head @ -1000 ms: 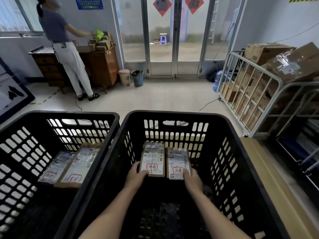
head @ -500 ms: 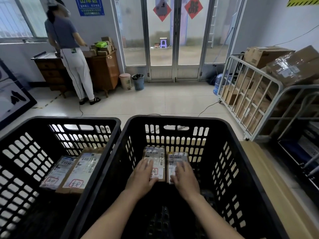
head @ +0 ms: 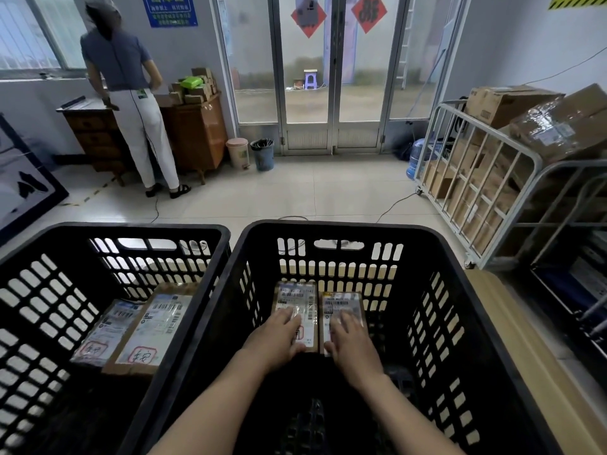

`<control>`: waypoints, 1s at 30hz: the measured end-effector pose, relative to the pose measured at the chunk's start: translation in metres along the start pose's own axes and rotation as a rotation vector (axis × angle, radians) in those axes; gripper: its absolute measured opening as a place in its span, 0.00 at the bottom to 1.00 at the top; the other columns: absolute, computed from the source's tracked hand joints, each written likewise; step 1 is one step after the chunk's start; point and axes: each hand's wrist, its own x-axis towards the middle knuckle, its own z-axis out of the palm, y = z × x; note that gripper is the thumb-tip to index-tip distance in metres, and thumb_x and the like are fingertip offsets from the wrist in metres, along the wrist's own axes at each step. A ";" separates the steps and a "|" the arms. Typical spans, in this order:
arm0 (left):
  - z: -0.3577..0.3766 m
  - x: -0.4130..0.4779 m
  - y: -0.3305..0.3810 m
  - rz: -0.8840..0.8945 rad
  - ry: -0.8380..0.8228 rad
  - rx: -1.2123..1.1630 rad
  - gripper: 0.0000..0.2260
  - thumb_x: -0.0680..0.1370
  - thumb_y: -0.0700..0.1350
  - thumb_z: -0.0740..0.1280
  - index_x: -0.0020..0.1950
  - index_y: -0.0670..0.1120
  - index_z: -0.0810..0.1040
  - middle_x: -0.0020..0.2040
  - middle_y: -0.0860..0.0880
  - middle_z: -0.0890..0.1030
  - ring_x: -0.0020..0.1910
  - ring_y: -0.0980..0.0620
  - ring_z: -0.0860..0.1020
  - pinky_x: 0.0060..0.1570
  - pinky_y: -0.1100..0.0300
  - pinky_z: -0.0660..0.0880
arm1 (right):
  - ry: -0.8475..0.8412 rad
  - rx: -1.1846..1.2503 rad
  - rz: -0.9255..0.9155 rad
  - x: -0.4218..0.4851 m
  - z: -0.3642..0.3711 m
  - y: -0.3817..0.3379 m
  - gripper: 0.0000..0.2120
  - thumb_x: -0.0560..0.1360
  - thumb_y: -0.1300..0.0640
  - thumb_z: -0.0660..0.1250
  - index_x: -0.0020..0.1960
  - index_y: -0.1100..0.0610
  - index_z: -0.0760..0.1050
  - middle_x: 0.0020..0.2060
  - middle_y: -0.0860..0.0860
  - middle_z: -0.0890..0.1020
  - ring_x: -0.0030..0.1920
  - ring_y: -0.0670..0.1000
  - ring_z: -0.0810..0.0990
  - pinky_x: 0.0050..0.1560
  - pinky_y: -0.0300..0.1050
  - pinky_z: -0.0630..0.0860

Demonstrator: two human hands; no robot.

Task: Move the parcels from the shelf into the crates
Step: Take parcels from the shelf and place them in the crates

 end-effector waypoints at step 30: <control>-0.079 -0.136 0.050 0.083 0.270 0.146 0.27 0.78 0.57 0.58 0.73 0.44 0.60 0.73 0.47 0.64 0.73 0.48 0.60 0.73 0.55 0.57 | -0.004 -0.100 0.088 -0.143 -0.149 -0.067 0.27 0.79 0.48 0.59 0.72 0.59 0.58 0.69 0.55 0.67 0.69 0.55 0.65 0.69 0.48 0.64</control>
